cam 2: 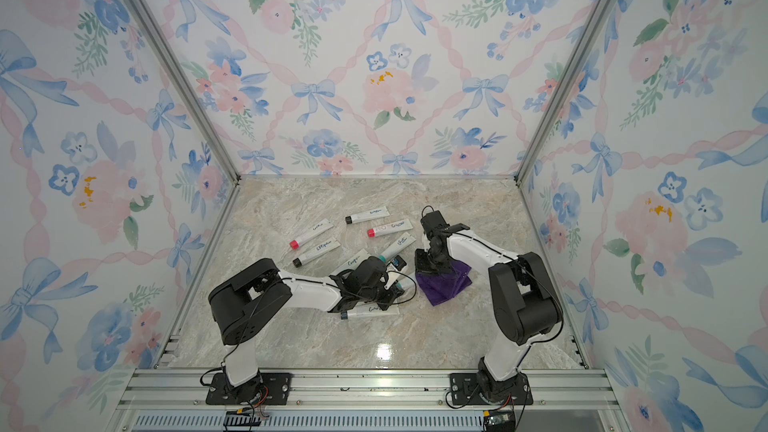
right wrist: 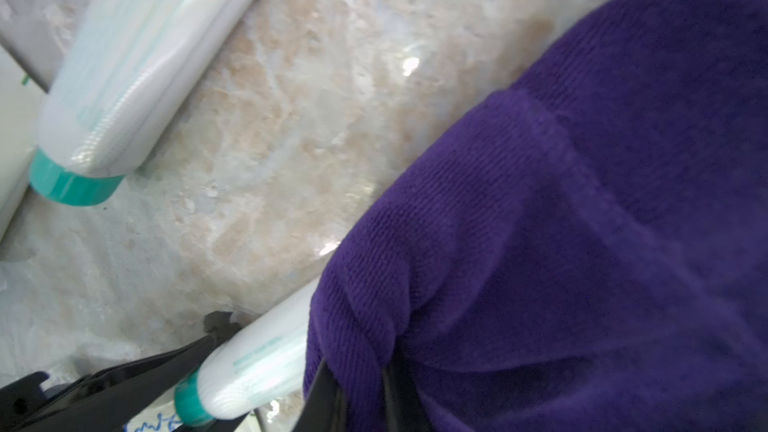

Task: Wipe the surface of the toothpaste tube
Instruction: Wipe the dirt from the toothpaste tube, then move the toothpaste to the center of the board.

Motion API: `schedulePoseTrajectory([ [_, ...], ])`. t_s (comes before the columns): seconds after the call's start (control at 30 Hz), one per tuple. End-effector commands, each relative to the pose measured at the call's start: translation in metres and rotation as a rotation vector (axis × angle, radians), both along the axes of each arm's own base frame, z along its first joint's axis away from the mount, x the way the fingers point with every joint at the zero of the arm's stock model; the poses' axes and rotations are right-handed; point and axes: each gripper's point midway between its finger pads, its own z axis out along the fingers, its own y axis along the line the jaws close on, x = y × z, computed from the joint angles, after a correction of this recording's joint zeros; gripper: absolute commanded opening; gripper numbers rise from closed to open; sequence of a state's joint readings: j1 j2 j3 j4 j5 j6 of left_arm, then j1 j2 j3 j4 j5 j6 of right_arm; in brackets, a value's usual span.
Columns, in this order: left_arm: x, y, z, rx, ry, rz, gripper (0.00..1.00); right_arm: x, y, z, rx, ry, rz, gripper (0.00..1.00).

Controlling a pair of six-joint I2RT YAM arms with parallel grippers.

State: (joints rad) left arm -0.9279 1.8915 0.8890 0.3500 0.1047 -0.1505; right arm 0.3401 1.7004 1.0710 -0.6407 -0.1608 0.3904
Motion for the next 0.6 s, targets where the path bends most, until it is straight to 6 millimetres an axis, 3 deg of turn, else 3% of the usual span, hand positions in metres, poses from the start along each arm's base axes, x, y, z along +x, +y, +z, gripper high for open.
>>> schedulePoseTrajectory([
  [0.0, 0.008, 0.006, -0.006, 0.012, 0.027, 0.029, 0.11, -0.008, -0.058, -0.005, -0.061, 0.001, -0.201, 0.15],
  [0.1, 0.018, 0.001, 0.0, 0.001, 0.024, 0.038, 0.11, -0.01, -0.085, 0.005, -0.079, -0.053, -0.288, 0.15],
  [0.23, 0.032, -0.013, 0.004, -0.005, 0.023, 0.031, 0.12, -0.017, -0.103, 0.012, -0.097, -0.088, -0.338, 0.15],
  [0.57, 0.056, -0.072, -0.015, -0.061, 0.085, -0.017, 0.12, -0.034, -0.09, 0.005, -0.065, -0.1, -0.308, 0.15],
])
